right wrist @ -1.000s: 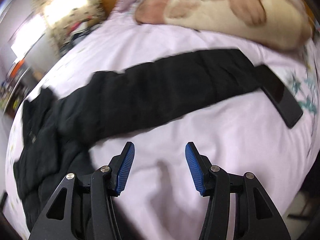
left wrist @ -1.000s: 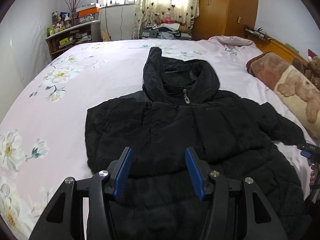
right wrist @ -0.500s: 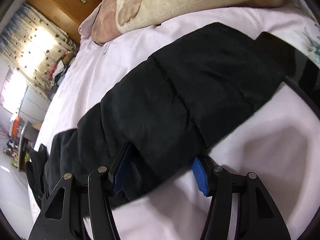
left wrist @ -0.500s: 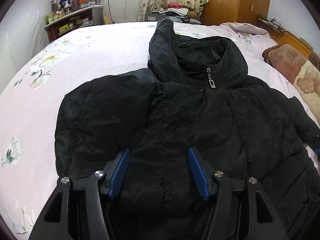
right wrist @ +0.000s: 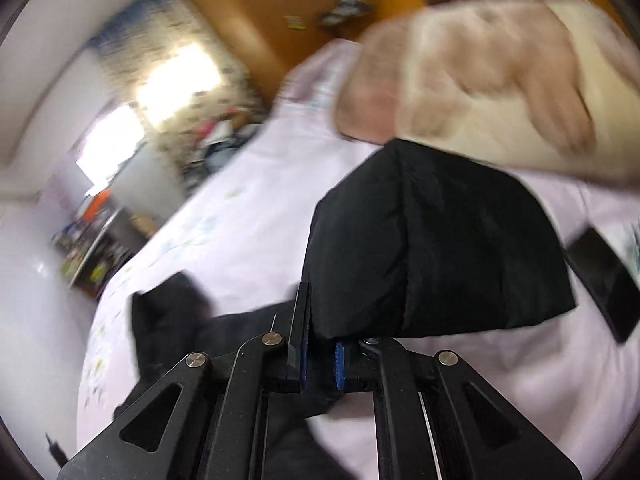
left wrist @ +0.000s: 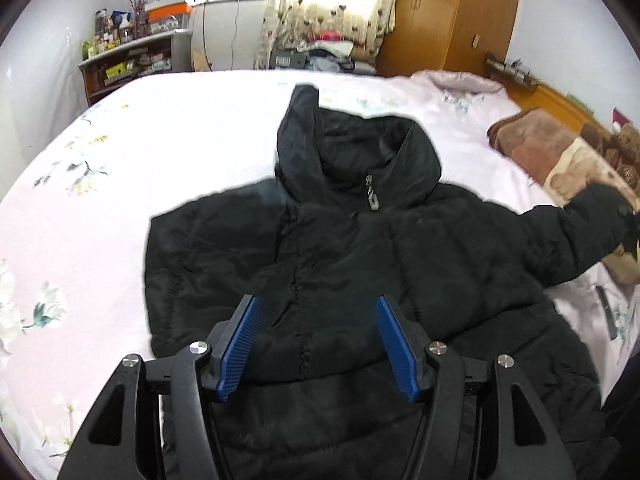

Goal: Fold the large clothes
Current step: 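Fold the grasped sleeve with the right tool across the jacket body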

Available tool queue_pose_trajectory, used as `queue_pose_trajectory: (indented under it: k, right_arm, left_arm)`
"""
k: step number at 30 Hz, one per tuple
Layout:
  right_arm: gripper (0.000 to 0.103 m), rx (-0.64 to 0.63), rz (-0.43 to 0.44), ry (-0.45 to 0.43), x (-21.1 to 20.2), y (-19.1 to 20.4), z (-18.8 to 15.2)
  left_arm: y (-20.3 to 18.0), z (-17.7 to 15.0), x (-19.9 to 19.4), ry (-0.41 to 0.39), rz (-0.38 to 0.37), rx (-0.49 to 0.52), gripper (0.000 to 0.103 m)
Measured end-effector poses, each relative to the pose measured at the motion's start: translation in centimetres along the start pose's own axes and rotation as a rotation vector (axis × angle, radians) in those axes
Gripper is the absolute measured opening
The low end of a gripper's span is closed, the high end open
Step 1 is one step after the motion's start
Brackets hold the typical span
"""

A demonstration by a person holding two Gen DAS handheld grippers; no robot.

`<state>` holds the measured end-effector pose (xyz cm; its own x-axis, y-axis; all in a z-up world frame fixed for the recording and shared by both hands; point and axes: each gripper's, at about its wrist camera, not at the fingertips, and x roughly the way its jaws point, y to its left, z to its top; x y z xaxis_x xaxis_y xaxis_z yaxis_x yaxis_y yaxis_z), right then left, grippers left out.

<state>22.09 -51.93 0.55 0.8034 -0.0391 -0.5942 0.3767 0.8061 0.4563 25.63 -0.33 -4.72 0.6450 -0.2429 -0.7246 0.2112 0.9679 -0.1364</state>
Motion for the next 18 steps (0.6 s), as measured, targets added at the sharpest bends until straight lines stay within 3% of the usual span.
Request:
queue_pose_trajectory:
  k: [4,10,18]
  right_arm:
    - [0.009,-0.139,0.088,0.010,-1.4,7.7,-0.4]
    - [0.009,-0.320,0.175,0.112,1.6,17.7,-5.9]
    - [0.015,-0.473,0.158,0.345,11.0,22.3,-15.2]
  left_arm:
    - [0.9,0.3,-3.3,-0.052,0.000,-0.012,0.063]
    - [3.7,-0.5,-6.5,-0.097,0.018,-0.056,0.063]
    - [8.1,-2.5,-7.0,-0.079,0.064,-0.138,0.063]
